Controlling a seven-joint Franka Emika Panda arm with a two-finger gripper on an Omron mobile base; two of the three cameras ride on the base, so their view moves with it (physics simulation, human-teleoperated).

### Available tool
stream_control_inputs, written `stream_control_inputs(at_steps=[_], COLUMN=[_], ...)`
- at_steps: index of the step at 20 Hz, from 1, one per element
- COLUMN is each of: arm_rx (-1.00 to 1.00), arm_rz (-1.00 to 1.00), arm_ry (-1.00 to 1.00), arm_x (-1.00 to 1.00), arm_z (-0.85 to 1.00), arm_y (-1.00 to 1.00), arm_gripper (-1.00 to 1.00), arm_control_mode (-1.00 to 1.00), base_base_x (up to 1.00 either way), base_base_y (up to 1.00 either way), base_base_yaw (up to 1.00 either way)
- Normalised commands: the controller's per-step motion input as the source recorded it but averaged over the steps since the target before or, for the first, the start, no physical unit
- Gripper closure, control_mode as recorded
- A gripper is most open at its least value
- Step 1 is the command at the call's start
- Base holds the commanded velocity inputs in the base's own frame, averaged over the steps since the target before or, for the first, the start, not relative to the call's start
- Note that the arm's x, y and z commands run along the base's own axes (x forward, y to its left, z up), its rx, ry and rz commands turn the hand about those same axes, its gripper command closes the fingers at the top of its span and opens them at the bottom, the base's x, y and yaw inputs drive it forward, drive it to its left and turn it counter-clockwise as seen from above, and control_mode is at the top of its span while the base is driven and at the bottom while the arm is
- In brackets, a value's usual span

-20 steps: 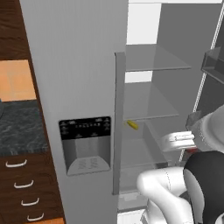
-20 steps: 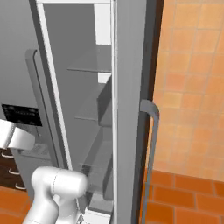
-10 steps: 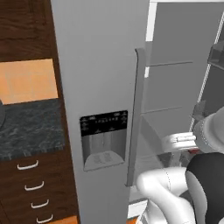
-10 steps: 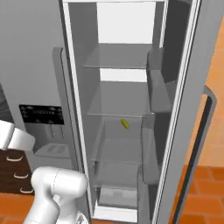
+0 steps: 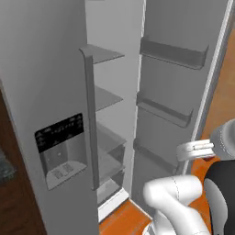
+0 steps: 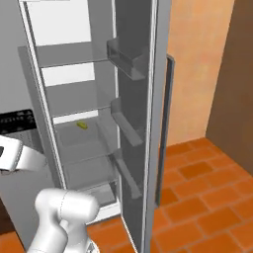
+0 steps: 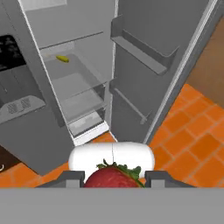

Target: Take the strawberry from the fridge and place it on top of the pancake, located on the dining counter.

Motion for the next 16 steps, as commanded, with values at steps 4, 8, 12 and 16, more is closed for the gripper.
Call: stream_control_inputs(at_steps=[4, 8, 12, 16], arm_rx=[0.0, 0.0, 0.0, 0.0], arm_rz=[0.0, 0.0, 0.0, 0.0], arm_ry=[0.0, 0.0, 0.0, 0.0], arm_x=[0.0, 0.0, 0.0, 0.0], arm_z=[0.0, 0.0, 0.0, 0.0], arm_y=[0.0, 0.0, 0.0, 0.0], arm_gripper=[1.0, 1.0, 1.0, 1.0], arm_control_mode=[1.0, 1.0, 1.0, 1.0], base_base_x=[-0.51, -0.38, -0.33, -0.35], base_base_y=[-0.01, -0.12, -0.19, -0.17], base_base_yaw=[-0.77, -0.72, -0.62, -0.67])
